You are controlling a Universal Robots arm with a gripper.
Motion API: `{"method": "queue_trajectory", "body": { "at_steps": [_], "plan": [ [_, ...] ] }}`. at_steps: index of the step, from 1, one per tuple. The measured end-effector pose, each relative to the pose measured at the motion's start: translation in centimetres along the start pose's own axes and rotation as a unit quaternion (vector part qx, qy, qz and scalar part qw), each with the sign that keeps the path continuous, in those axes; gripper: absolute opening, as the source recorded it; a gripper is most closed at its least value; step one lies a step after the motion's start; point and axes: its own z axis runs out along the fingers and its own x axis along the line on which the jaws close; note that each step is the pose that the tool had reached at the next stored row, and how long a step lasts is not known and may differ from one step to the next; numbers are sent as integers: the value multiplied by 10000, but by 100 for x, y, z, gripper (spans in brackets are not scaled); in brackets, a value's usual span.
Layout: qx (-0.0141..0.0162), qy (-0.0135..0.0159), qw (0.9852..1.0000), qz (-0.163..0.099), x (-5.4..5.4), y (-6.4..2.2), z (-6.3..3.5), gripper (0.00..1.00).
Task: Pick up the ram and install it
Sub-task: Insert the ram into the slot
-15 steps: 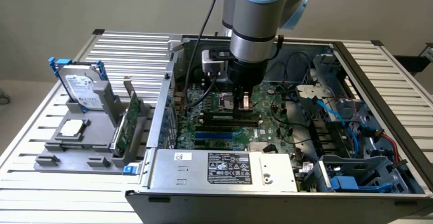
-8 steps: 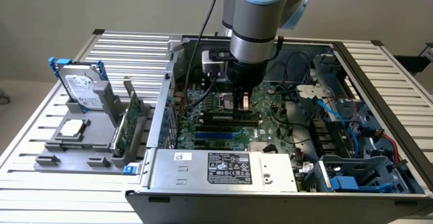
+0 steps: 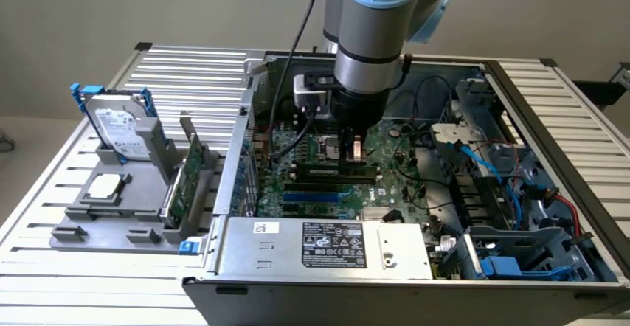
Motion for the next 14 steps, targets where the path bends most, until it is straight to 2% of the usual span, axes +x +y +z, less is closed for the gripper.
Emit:
{"method": "queue_trajectory", "body": {
  "at_steps": [14],
  "plan": [
    [-6, -1, 10000, 1, -20, -11, 13, 13]
  ]
}}
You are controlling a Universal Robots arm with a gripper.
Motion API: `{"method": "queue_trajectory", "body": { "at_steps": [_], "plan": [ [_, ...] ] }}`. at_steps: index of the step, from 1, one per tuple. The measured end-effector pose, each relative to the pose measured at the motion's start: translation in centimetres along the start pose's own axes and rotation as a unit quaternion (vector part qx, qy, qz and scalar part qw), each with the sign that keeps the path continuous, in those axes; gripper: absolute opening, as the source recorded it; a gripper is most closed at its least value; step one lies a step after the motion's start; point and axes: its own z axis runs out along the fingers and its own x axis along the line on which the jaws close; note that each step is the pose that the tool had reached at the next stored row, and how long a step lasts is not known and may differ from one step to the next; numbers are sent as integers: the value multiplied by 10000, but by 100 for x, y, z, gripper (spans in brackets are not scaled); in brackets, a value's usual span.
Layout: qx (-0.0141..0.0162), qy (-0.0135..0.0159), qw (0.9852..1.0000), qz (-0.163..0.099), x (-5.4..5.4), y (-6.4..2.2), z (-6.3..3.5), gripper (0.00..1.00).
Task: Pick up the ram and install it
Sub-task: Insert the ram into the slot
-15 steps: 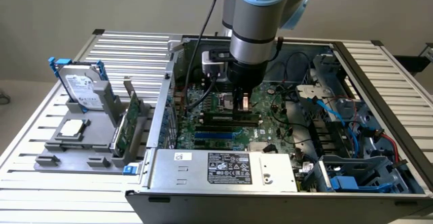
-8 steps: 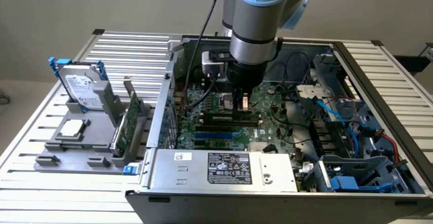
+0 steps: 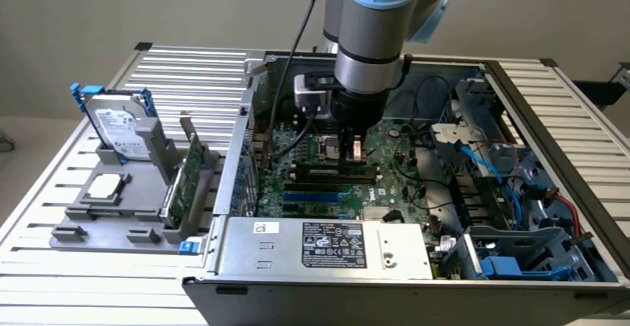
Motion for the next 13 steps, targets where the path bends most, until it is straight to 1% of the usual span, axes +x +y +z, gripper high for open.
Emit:
{"method": "queue_trajectory", "body": {
  "at_steps": [4, 6, 8, 11, 13],
  "plan": [
    [0, 0, 10000, 0, 0, -9, 0, 13],
    [-8, 0, 10000, 0, 0, -10, -1, 13],
    [-26, 0, 10000, -1, 0, -11, -1, 13],
    [-61, 4, 10000, -1, 0, -10, 0, 13],
    [-69, 10, 10000, -1, 0, -10, -1, 13]
  ]
}}
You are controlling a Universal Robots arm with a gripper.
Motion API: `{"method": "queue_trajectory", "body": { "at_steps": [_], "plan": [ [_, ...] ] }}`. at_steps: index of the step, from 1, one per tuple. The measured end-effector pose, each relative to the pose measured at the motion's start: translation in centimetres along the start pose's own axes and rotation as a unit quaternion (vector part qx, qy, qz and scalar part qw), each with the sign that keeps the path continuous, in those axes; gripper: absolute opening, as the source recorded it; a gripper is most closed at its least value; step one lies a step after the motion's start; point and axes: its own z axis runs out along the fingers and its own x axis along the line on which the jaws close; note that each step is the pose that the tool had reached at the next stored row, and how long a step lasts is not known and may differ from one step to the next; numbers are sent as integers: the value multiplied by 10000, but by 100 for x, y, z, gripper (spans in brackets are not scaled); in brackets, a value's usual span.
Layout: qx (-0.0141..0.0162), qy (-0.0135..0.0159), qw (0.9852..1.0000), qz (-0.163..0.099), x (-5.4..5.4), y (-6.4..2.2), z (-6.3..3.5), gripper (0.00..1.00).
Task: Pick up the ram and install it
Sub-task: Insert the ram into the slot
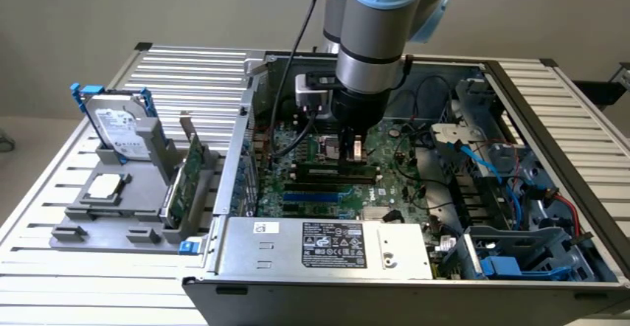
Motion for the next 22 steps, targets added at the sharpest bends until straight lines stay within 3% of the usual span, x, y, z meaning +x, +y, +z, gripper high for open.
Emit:
{"method": "queue_trajectory", "body": {
  "at_steps": [16, 22],
  "plan": [
    [-1, 7, 10000, -1, 1, -6, -39, 13],
    [-3, 40, 10000, -1, 2, -6, -41, 13]
  ]
}}
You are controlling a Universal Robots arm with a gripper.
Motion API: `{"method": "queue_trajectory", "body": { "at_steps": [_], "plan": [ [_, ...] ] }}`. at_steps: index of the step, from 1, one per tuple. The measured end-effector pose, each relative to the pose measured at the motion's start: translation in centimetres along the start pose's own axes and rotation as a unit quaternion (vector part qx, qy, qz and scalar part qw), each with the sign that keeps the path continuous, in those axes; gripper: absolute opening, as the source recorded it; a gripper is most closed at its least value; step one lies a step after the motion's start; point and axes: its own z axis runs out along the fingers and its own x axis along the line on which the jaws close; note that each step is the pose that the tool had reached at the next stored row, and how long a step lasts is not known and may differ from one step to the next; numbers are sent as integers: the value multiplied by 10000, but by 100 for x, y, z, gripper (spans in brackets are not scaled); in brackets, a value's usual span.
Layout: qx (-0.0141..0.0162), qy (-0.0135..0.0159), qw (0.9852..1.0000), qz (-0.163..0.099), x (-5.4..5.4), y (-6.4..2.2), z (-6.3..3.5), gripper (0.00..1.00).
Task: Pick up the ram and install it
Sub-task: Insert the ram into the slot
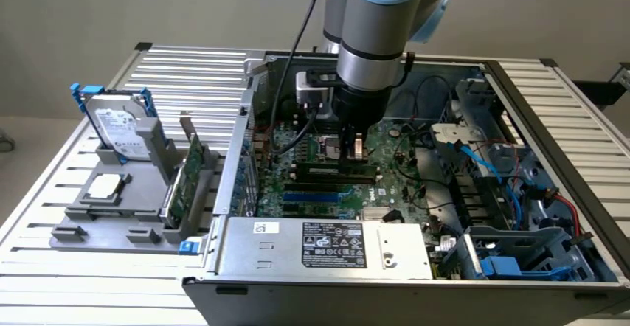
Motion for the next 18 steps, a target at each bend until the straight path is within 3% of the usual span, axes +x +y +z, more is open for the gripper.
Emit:
{"method": "queue_trajectory", "body": {
  "at_steps": [9, 18],
  "plan": [
    [10, 29, 10000, 0, -1, -1, 13, 13],
    [20, 29, 10000, 0, -1, -4, 35, 13]
  ]
}}
